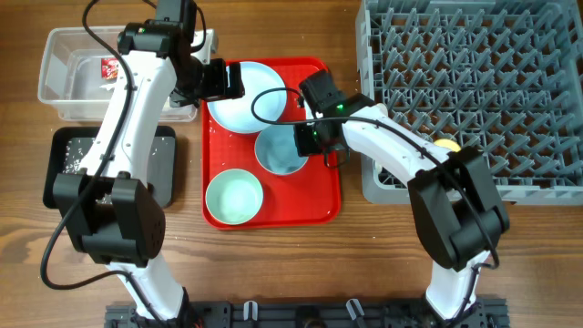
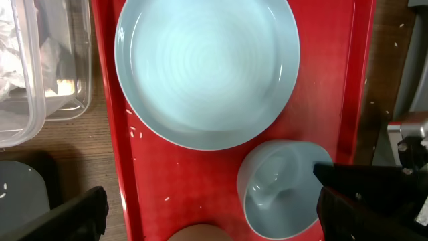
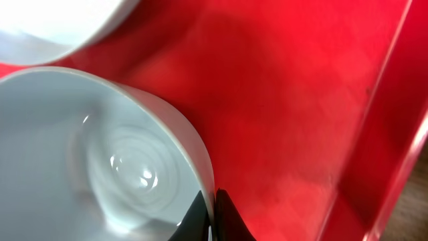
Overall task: Sort waste into correct bins and load items into the dishwasher rack
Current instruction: 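Grasp the blue bowl with the right gripper and place it in the rack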
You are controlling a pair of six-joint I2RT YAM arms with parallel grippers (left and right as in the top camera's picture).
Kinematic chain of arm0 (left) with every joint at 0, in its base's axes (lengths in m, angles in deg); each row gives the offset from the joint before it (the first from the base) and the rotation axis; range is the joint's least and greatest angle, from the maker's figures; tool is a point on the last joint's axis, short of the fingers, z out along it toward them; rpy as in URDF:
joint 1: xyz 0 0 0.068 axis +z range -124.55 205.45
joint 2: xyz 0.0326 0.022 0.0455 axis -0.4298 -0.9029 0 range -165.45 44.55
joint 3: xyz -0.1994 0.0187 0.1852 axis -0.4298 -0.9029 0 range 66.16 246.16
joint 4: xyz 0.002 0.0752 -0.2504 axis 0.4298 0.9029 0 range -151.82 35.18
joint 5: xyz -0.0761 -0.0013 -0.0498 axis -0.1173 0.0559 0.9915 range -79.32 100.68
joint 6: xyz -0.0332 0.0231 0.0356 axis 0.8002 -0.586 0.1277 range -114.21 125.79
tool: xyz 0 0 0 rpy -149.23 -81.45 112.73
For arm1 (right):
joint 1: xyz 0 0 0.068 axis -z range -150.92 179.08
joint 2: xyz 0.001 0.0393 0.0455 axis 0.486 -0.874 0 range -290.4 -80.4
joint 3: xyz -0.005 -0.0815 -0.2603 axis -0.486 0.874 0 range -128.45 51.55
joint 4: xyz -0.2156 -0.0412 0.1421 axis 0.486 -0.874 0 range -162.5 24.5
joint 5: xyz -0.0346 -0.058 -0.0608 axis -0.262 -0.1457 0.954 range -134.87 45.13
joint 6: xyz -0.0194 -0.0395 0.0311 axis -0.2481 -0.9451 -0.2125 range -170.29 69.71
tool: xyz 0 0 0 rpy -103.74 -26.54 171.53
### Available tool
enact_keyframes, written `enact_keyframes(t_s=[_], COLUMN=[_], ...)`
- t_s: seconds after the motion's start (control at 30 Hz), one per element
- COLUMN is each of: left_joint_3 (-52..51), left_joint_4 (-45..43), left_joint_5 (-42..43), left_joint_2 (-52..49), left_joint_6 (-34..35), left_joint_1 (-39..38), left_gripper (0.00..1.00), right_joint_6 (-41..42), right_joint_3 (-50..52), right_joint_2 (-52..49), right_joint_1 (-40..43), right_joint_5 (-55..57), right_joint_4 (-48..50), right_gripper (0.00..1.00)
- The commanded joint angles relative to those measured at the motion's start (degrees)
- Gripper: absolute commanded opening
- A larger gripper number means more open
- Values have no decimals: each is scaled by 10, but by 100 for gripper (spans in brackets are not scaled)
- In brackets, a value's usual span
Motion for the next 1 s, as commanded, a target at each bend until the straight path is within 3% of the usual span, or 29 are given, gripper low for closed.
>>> enact_keyframes(t_s=[0.0, 0.3, 0.53, 0.8, 0.97], left_joint_3=[3, 3, 3, 3, 3], left_joint_4=[-3, -3, -3, -3, -3], left_joint_5=[-4, -4, -4, -4, -4], left_joint_2=[16, 16, 16, 16, 16], left_joint_6=[5, 5, 5, 5, 5], left_joint_1=[3, 2, 2, 2, 2], left_gripper=[100, 100, 100, 100, 100], right_joint_6=[6, -23, -26, -126, -177], right_joint_3=[-7, -7, -7, -7, -7], right_joint_2=[64, 252, 269, 269, 259], right_joint_1=[20, 107, 125, 127, 154], right_joint_5=[46, 225, 410, 562, 565], right_joint_4=[-27, -81, -85, 64, 127], right_gripper=[4, 4, 4, 4, 4])
